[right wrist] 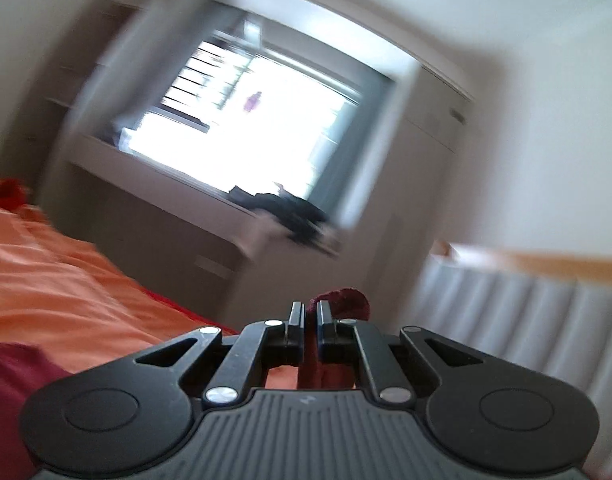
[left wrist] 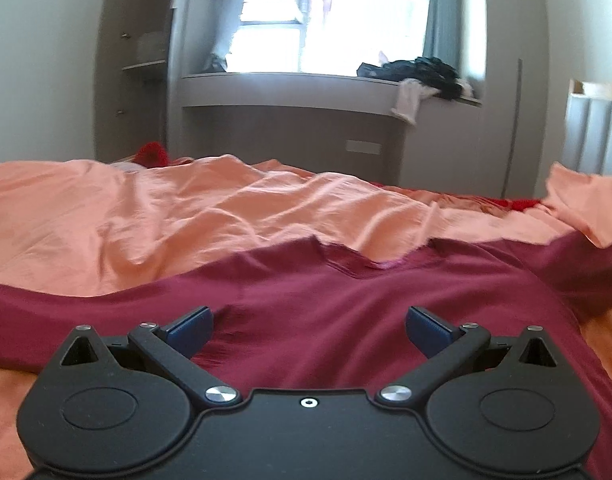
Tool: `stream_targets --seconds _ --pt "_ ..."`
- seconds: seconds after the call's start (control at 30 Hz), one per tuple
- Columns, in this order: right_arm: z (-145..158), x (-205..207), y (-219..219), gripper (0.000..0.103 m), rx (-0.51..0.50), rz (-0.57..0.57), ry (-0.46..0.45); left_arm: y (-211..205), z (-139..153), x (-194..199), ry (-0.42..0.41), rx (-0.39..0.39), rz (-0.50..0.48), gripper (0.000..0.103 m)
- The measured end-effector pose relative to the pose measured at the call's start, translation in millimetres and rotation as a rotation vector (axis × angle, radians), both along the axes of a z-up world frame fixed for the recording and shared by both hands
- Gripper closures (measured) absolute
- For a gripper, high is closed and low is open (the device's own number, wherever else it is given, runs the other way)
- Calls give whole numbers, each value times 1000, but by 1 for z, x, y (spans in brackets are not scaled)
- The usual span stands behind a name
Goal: Fold small clothes
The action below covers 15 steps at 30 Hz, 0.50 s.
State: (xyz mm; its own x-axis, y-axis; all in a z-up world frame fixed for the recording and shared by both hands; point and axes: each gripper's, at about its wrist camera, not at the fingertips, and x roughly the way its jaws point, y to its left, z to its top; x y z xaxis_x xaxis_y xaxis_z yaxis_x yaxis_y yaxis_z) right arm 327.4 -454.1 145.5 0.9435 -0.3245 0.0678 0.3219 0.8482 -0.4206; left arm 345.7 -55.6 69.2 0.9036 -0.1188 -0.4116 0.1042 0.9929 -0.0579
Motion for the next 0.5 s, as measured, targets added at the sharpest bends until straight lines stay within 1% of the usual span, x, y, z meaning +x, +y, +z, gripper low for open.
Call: stream_targets --seconds 0.13,0.23,0.37,0.5 --pt "2 1 76 98 -76 173 20 18 7 1 -3 -19 53 0" --pt "-8 3 130 98 -110 274 52 38 12 -1 4 -58 97 0" --pt "-29 6 196 98 -133 400 102 58 15 -1 3 -96 143 0" --pt "-65 8 249 98 -159 490 181 72 16 -3 -5 -106 177 0"
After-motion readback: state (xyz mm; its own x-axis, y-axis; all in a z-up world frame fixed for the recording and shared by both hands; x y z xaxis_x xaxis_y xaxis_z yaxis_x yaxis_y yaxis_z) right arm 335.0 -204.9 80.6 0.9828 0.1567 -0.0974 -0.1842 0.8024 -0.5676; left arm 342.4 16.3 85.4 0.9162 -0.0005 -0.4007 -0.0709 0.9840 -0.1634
